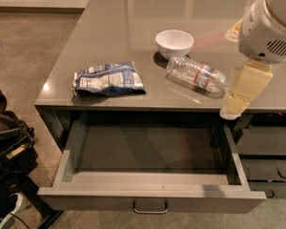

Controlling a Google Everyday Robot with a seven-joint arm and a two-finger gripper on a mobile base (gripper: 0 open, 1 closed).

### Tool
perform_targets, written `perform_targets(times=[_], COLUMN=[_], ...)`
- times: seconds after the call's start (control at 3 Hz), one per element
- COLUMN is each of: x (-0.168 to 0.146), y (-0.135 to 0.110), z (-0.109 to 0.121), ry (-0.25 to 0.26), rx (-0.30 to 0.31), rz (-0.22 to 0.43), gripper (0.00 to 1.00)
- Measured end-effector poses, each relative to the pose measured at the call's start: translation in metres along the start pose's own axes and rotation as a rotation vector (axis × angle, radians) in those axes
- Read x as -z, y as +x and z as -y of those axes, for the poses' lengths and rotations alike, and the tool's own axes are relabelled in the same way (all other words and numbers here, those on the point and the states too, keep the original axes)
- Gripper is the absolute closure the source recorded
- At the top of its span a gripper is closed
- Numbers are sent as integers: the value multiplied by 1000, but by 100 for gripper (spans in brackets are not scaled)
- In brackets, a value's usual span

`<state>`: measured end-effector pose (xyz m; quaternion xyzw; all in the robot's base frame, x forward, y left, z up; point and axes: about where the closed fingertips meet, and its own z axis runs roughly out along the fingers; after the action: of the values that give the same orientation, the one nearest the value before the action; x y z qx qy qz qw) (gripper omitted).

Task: Close top drawer

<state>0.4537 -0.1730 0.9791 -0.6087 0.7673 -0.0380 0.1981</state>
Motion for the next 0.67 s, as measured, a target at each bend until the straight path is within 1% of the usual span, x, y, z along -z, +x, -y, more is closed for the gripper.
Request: perform_targets(times=[0.33, 0.67], x=[2, -5], y=[-1, 9], z=[0, -21], ry=[4, 21], rx=[2, -13], rz=[-1, 10], gripper=[0, 0])
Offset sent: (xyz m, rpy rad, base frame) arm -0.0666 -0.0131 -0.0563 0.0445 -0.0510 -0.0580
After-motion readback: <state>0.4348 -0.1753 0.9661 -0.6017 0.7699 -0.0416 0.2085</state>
